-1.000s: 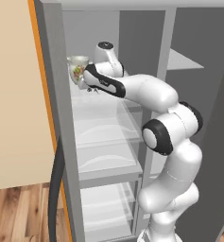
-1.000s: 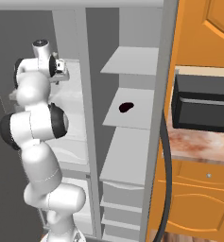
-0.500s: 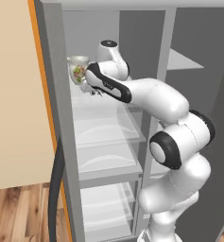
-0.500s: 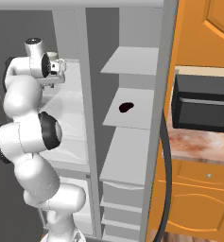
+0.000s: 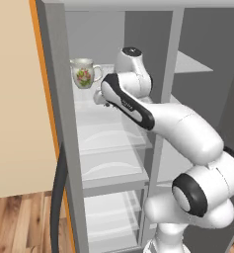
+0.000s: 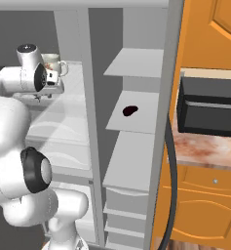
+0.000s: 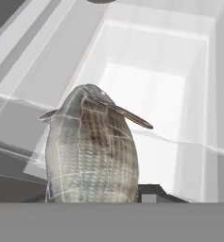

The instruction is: There's a fish in the fridge that needs to be moved to the freezer for freezing. Pick up the fish from the fridge, place it on any shelf in the freezer, and close the fridge and freezer doors when done.

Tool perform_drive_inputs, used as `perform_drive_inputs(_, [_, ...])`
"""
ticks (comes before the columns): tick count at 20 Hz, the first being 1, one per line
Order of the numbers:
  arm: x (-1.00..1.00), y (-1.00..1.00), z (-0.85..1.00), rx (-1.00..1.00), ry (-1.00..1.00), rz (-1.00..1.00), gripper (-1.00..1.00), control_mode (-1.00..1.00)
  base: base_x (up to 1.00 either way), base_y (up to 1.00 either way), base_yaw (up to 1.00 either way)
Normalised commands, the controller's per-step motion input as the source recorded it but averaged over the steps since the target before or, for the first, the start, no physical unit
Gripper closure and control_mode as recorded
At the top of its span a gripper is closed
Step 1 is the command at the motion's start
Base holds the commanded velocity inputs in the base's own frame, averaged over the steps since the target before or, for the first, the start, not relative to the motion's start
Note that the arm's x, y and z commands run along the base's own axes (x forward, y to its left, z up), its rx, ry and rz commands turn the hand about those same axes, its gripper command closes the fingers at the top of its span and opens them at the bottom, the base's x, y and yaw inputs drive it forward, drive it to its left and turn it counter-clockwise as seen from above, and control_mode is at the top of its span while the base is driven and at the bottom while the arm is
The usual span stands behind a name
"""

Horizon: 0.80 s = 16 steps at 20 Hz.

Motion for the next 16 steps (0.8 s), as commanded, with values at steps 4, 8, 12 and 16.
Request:
perform_drive_inputs(4, [-1.00, -0.03, 0.45, 0.02, 0.00, 0.00, 1.00, -1.00, 0.00, 0.00, 0.00])
perform_drive_inputs(8, [-0.91, 0.00, 0.46, 0.00, -0.02, 0.00, 1.00, -1.00, 0.00, 0.00, 0.00])
perform_drive_inputs(12, [-0.83, -0.18, 0.65, 0.00, 0.00, 0.00, 1.00, -1.00, 0.00, 0.00, 0.00])
perform_drive_inputs(16, [-0.71, -0.34, 0.70, 0.00, -0.01, -0.01, 1.00, -1.00, 0.00, 0.00, 0.00])
